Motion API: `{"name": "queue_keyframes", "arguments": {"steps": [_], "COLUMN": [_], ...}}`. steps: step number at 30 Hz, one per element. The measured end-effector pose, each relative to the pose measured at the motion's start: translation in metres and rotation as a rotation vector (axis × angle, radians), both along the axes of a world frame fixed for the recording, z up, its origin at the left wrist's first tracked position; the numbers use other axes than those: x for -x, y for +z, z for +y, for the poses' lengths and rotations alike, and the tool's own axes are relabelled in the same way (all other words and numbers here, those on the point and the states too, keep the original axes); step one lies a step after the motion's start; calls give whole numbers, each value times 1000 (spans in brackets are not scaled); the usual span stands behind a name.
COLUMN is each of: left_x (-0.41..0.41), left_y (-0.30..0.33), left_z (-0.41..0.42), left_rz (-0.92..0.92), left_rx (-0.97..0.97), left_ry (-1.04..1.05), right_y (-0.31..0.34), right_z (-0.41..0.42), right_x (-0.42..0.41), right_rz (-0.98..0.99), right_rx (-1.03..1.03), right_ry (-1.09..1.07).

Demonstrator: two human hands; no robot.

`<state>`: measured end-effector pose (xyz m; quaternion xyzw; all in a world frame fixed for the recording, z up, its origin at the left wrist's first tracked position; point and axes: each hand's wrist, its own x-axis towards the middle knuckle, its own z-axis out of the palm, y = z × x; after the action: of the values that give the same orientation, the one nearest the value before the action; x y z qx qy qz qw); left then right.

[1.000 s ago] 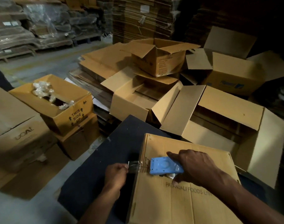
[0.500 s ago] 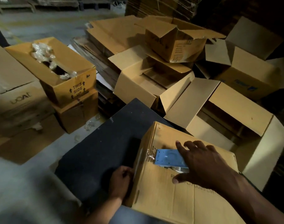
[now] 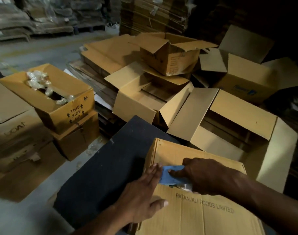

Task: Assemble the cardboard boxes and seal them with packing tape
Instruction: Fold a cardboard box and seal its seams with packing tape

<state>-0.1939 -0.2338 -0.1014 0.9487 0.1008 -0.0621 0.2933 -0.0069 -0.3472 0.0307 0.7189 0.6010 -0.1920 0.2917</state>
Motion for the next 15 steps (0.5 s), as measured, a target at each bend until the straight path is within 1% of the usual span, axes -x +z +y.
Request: {"name": "queue_keyframes", "arguments": {"steps": [3, 6, 9, 13, 15], "left_x": [-5, -3, -3, -7, -13], "left_y": [11, 15, 19, 26, 34], "left_z": [2, 1, -4, -11, -21], "left_rz": [23, 55, 91, 159, 116], "left_rx": [-99, -139, -195, -344, -420], "left_ry": [-33, -57, -87, -84, -65], "right_y": [13, 24, 22, 12, 6], "right_z": [-9, -37, -72, -96, -102], "right_x": [-14, -23, -32, -35, -31], "right_rz": [-36, -114, -141, -103, -112], "right_rx": [1, 118, 186, 107, 63], "right_ry": [11, 41, -12, -71, -83]}}
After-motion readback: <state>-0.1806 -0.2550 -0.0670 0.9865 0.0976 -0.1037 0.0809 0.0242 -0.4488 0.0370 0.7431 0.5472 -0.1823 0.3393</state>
